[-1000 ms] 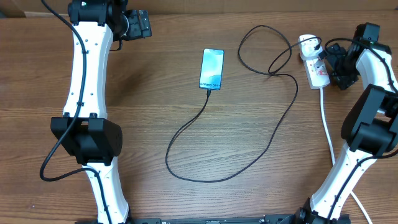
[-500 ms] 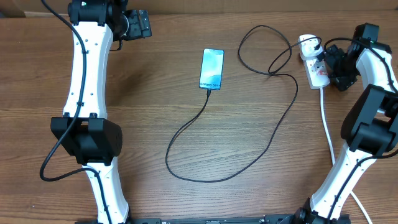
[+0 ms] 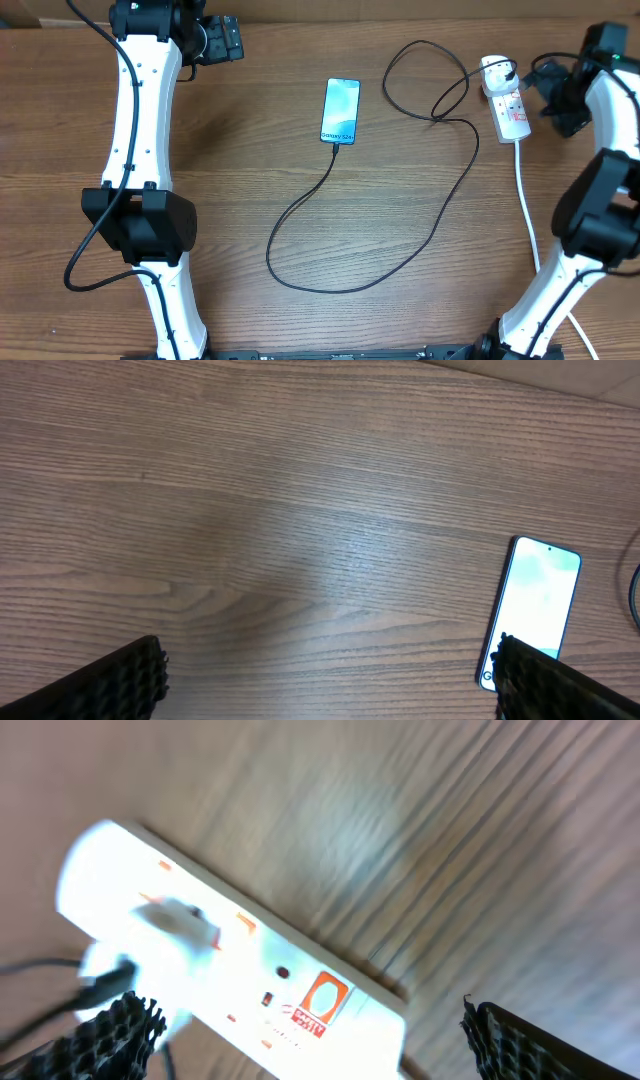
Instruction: Plug charger to phone and switch on socket
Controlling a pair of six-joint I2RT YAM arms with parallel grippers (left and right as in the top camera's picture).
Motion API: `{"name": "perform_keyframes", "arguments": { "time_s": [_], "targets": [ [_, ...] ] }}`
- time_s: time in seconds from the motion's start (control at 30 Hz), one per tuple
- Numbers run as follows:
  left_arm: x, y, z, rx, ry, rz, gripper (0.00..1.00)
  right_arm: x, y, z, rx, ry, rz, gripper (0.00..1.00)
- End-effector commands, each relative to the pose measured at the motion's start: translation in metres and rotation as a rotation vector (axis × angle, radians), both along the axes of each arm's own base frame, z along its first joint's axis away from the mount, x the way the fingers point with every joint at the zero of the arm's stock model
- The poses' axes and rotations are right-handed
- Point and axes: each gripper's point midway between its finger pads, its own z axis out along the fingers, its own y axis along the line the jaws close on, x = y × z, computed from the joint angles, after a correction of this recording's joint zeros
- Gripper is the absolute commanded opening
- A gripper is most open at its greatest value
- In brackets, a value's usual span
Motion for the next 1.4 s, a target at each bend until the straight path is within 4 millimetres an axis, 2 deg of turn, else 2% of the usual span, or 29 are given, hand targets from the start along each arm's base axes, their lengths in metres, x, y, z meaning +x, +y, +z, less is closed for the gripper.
{"name": "perform_keyframes", "arguments": {
  "time_s": [0.0,0.23,0.37,0.9,1.0,1.37],
  "targets": [
    [0.0,-0.004,-0.005,-0.011,0.012,0.001,1.0,0.002,-0.019,0.038,-0.129,-0.045,-0.049,1.0],
    [0.0,-0.004,-0.005,-0.011,0.012,0.001,1.0,0.004,-0.021,0.032,-0.134,-0.053,-0.05,1.0],
    [0.0,-0.004,-0.005,-0.011,0.012,0.001,1.0,0.006,-0.021,0.022,-0.134,-0.058,-0.051,1.0],
    [0.0,-0.004,-0.005,-0.011,0.012,0.001,1.0,0.007,0.004,-0.059,0.014,0.022,0.007,1.0],
    [0.0,-0.004,-0.005,-0.011,0.012,0.001,0.99,0.008,0.004,-0.064,0.015,0.024,0.007,1.0],
    [0.0,-0.004,-0.005,-0.011,0.012,0.001,1.0,0.014,0.002,-0.063,0.006,-0.002,0.007,1.0]
  ]
}}
